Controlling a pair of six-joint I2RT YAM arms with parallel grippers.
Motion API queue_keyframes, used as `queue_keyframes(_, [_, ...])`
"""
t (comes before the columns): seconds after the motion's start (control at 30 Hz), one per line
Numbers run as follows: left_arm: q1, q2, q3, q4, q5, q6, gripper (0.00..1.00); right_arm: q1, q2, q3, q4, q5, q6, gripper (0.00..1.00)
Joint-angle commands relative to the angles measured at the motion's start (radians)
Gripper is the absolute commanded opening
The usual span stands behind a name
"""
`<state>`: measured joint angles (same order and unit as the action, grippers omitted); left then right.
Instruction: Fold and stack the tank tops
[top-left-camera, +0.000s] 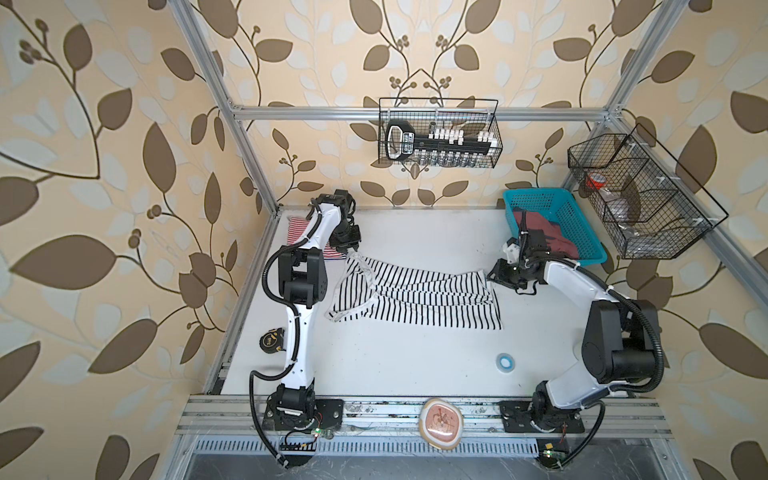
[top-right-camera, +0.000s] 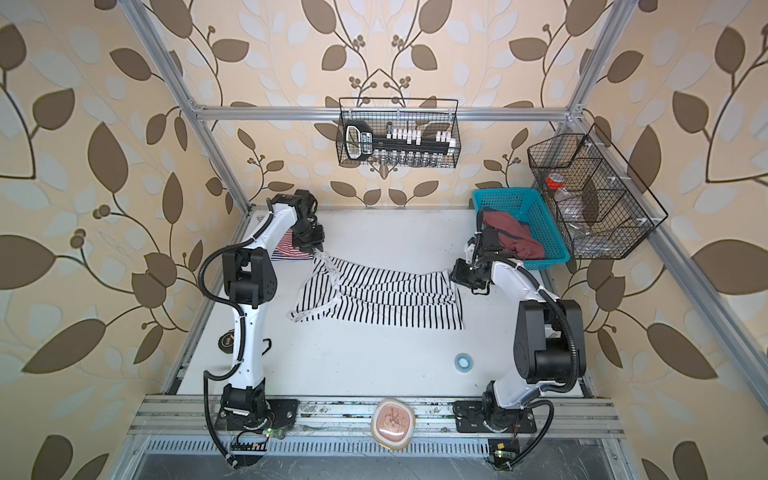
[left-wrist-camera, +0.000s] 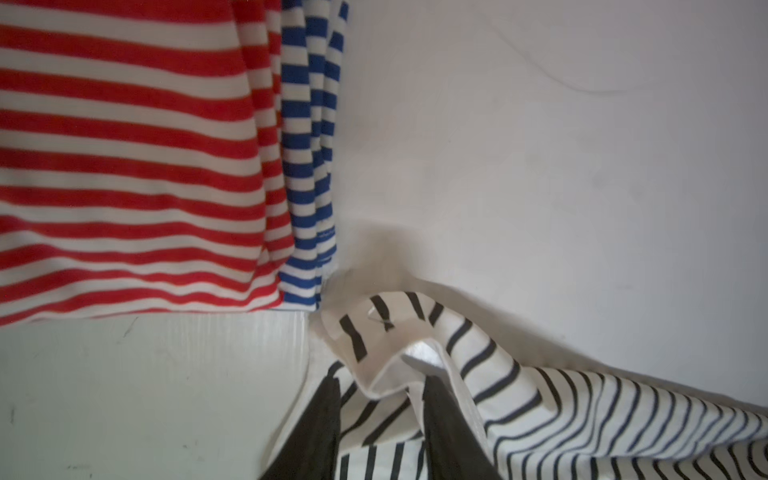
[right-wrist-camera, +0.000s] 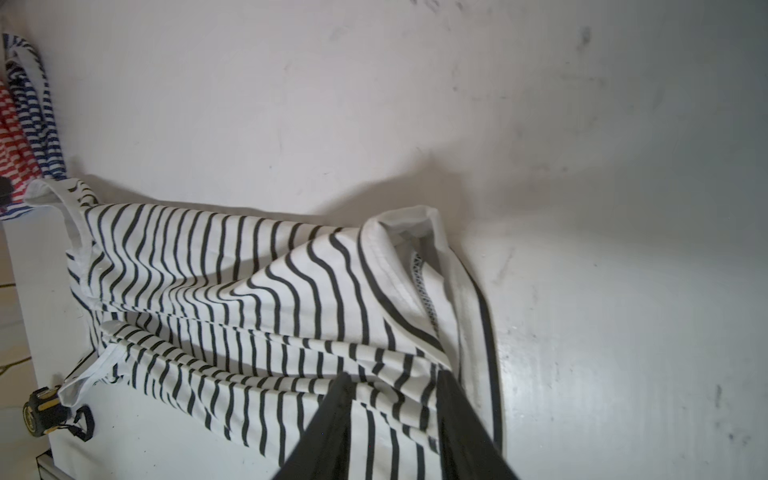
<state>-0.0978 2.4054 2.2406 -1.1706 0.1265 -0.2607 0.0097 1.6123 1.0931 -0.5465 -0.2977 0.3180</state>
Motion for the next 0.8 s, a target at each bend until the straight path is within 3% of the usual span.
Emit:
queue_keyframes(0.0, [0.004, 0.028, 0.088, -0.077, -0.006, 0.009, 0.39, 0.022, 0.04, 0.04, 0.006, -0.017, 0.014, 0.35])
queue_keyframes(0.13, [0.004, 0.05, 0.1, -0.063, 0.001, 0.011, 0.4, 0.038, 0.059, 0.041, 0.015, -0.024, 0.019, 0.35])
queue_keyframes(0.23, [0.004, 0.06, 0.096, -0.061, -0.003, 0.012, 0.36, 0.042, 0.066, 0.035, 0.019, -0.027, 0.022, 0.35])
queue_keyframes(0.47, [0.004, 0.027, 0.038, -0.046, -0.028, 0.016, 0.02, 0.045, 0.063, 0.028, 0.027, -0.029, 0.023, 0.34])
queue_keyframes(0.77, [0.004, -0.112, -0.138, 0.051, -0.037, 0.021, 0.0, 0.107, 0.099, 0.003, 0.149, -0.126, 0.077, 0.19])
